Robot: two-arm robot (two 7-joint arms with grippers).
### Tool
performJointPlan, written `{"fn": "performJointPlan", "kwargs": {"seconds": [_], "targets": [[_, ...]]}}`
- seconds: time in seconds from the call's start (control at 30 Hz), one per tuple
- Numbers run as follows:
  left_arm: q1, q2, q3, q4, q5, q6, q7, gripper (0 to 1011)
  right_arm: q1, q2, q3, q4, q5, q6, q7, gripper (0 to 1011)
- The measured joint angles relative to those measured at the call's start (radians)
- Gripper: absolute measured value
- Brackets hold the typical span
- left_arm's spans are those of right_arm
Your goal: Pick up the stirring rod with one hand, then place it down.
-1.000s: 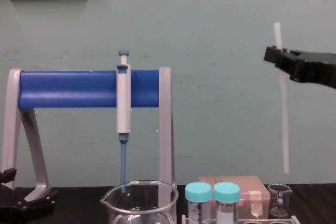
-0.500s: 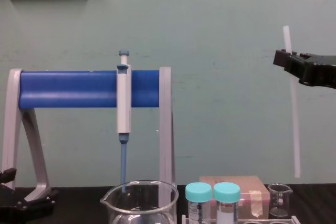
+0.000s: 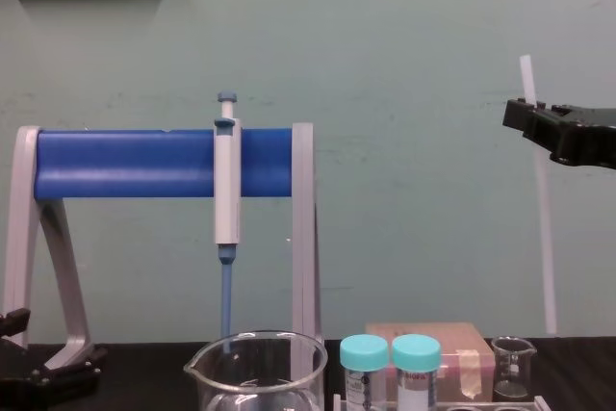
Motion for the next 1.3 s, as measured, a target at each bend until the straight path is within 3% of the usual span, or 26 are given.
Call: {"fn": "performJointPlan", "kwargs": {"seconds": [1.3], "targets": [[0.000,0.000,0.000,0.000,0.000,0.000,0.000,1001,-0.005,-0.002,-0.007,-0.003,0.001,0.004,0.010,79]]}}
